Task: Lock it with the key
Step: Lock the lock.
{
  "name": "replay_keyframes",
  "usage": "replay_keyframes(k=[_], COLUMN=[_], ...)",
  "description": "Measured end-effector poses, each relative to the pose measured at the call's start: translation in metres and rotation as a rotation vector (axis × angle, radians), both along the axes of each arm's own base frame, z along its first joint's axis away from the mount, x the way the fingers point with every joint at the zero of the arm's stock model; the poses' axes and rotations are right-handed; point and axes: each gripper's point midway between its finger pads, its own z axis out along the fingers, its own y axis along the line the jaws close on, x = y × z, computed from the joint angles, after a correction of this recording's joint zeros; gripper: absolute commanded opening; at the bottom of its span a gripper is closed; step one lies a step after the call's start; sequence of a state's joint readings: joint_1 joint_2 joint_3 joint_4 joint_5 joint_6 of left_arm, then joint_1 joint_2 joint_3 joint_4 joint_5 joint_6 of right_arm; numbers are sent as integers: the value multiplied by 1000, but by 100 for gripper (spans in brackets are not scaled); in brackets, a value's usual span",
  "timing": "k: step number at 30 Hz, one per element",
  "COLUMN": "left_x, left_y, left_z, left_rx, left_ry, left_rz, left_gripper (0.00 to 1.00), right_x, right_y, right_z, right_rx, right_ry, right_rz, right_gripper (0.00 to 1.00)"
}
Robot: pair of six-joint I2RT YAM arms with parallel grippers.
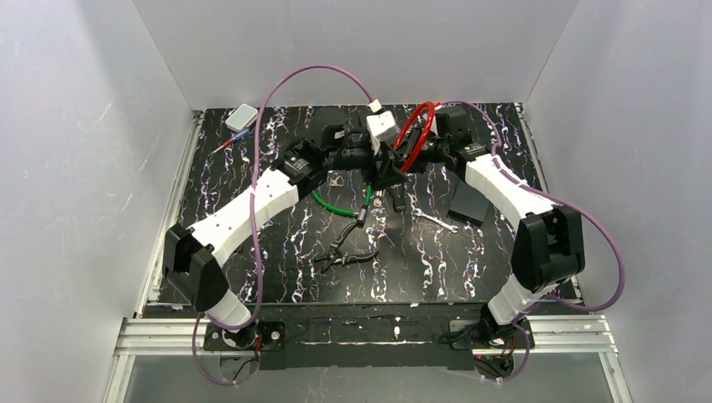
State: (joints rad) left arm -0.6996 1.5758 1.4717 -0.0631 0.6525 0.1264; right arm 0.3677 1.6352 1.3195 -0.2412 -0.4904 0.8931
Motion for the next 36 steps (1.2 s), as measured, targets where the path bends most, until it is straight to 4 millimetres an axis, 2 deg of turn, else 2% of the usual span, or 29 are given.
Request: replay_keyframes(k=[2, 6, 9, 14, 19, 24, 30, 33, 36], left_x=[4, 13, 15, 23, 36, 48, 33, 24, 24], left_y=[-3, -2, -1, 12, 41, 69, 74, 75, 75], left_z=[-6, -20, -27, -35, -51, -67, -73, -66, -59], left_rx=[12, 51, 67, 45, 4, -17, 0, -3, -9], left_ry=[0, 11, 32, 93, 214, 250, 196, 158, 154], left_rz=[4, 37, 54, 90, 162, 222, 167, 132, 135], left_gripper=[51, 15, 1, 0, 0, 0, 0, 0, 0], right_x=[0, 2, 8, 11, 13, 12, 0, 0, 1], right_y=[-2, -3, -5, -10, -16, -13, -2, 5, 8], right_z=[-4, -3, 1, -4, -16, -25, -43, -38, -31], right_rx=[-23, -49, -70, -106, -126, -34, 108, 153, 177], right_ry=[4, -1, -19, -11, 34, 117, 258, 263, 243], right_rz=[-4, -9, -31, -55, -81, -109, -124, -112, -97], right_gripper=[1, 1, 1, 1, 1, 1, 1, 1, 1])
